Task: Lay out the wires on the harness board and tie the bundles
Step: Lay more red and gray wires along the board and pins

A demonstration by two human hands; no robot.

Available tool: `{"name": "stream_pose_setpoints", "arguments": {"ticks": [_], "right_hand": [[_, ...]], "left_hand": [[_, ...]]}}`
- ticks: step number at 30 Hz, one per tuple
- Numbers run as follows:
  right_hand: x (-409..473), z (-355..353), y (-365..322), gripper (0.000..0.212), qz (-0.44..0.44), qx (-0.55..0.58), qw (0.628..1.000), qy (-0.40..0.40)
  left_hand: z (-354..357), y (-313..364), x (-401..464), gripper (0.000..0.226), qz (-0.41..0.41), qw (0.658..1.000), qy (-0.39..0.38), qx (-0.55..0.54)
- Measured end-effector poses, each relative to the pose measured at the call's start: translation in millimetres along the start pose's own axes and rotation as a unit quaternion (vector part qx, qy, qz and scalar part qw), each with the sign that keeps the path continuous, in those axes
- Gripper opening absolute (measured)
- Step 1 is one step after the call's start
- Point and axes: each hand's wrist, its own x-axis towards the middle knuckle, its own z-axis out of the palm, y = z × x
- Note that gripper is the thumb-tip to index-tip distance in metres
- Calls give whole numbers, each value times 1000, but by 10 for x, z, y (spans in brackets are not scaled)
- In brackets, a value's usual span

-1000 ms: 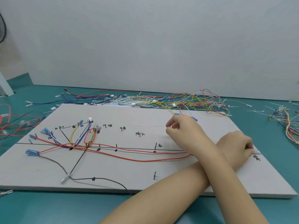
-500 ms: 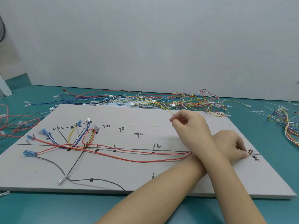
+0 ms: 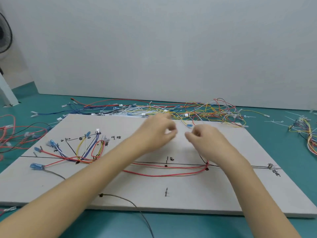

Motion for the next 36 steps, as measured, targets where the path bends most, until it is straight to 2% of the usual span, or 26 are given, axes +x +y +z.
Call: {"name": "stream_pose_setpoints", "arguments": {"ticks": [1,5,8,12,15,20,27,32,36], "right_hand": [[-8,64,-14,32,-11,-28,999,-36],[-146,366,-170,50,-74,-40,990,-113],[-201,471,-243,39,-124,-99,982,-101],[-151,465,-232,28,-99,-73,983,-136],[-107,455,-229,33,-76,-44,984,-157],[-63,454,-214,37,-55,2,985,-161],[-62,362,-151,30,-75,-1,978,-195],[-104,95,174,35,-13,-9,975,-220],[-110,-148,466,34,50,-8,968,-247]], "left_hand": [[-58,-189,-99,19,-18,1000,22,-5],[-215,-852,-491,14,-157,988,0,7],[-294,-1195,-687,33,-248,969,1,17],[-409,-1412,-780,40,-333,939,-10,81],[-428,-1535,-834,33,-362,931,-2,45],[-554,-1603,-894,19,-354,935,22,-4],[-593,-1463,-887,11,-292,956,26,23],[-446,-1258,-792,13,-265,964,23,-11],[-221,-1028,-649,18,-259,962,50,-70]]}}
